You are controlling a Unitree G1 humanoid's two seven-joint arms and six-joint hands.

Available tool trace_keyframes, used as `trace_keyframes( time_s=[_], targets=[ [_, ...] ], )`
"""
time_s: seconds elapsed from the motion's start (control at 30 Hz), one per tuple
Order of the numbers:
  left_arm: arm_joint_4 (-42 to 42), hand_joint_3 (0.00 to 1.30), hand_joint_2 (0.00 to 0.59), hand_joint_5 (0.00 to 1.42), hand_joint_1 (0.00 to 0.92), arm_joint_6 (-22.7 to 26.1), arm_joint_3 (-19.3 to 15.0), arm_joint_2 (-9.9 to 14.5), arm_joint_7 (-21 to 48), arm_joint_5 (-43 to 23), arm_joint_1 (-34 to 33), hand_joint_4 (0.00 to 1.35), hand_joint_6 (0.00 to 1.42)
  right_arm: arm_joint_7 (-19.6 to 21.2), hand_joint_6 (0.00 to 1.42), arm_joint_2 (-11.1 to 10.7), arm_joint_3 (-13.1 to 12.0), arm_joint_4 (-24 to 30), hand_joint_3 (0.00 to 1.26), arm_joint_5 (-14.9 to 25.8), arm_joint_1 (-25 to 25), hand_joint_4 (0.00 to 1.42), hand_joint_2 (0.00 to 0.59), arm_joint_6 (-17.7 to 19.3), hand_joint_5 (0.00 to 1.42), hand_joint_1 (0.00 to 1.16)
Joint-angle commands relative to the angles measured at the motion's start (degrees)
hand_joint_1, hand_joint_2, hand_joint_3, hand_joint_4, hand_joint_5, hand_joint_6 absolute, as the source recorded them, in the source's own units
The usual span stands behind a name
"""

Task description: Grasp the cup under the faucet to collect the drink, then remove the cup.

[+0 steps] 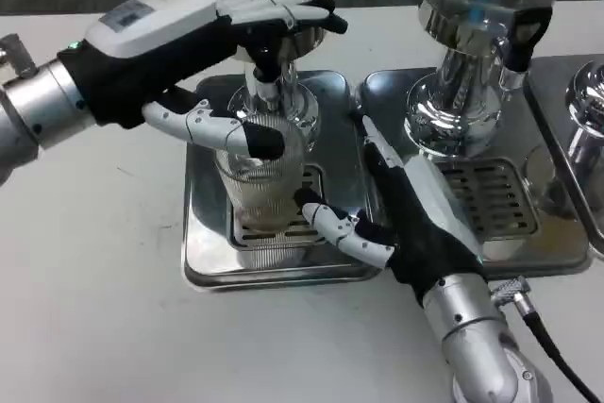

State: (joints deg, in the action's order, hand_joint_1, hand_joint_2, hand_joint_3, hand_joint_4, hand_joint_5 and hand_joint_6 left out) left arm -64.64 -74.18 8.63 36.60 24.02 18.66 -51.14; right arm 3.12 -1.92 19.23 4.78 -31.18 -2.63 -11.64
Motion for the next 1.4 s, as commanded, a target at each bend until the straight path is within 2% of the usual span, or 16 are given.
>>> trace_keyframes(
  time_s=[0.03,0.13,0.33,0.57,0.9,1.07,1.4],
  targets=[
    [-0.16,0.18,0.057,0.09,0.000,-0.71,0.61,0.12,0.38,-1.24,0.75,0.06,0.15,0.64,0.00,0.11,-0.33,0.34,0.00,0.31,0.07,0.00,0.267,-0.15,0.00,0.51],
    [-1.07,0.18,0.059,0.10,0.000,0.63,0.31,-0.62,2.90,-4.44,0.76,0.06,0.16,0.66,0.00,0.09,-0.33,0.38,0.00,0.31,0.07,0.00,0.268,-0.12,0.00,0.51],
    [-1.91,0.18,0.059,0.10,0.000,7.45,-2.41,-3.05,15.35,-16.17,0.89,0.06,0.17,0.66,0.00,0.07,-0.41,0.35,0.00,0.44,-0.01,0.00,0.269,-0.04,0.00,0.51],
    [-1.62,0.19,0.060,0.11,0.000,19.94,-8.12,-5.52,30.29,-27.55,0.48,0.08,0.18,0.75,0.00,0.08,-0.40,-0.03,0.00,0.54,-0.29,0.00,0.273,0.25,0.00,0.51],
    [-1.94,0.25,0.052,0.16,0.000,34.54,-14.19,-7.07,39.10,-31.79,-1.00,0.14,0.23,0.85,0.00,0.10,-0.47,-0.44,0.00,0.74,-0.60,0.00,0.277,0.60,0.00,0.50],
    [-2.00,0.26,0.046,0.17,0.000,37.27,-16.00,-7.30,40.19,-32.00,-1.42,0.15,0.24,1.01,0.00,0.02,-0.56,-0.51,0.00,0.93,-0.56,0.00,0.277,0.66,0.00,0.50],
    [-0.86,0.27,0.043,0.18,0.000,32.73,-16.36,-7.32,40.33,-30.26,-1.23,0.16,0.24,1.48,0.00,0.04,-0.53,-0.95,0.00,1.43,-0.75,0.00,0.278,0.88,0.00,0.50]
  ],
)
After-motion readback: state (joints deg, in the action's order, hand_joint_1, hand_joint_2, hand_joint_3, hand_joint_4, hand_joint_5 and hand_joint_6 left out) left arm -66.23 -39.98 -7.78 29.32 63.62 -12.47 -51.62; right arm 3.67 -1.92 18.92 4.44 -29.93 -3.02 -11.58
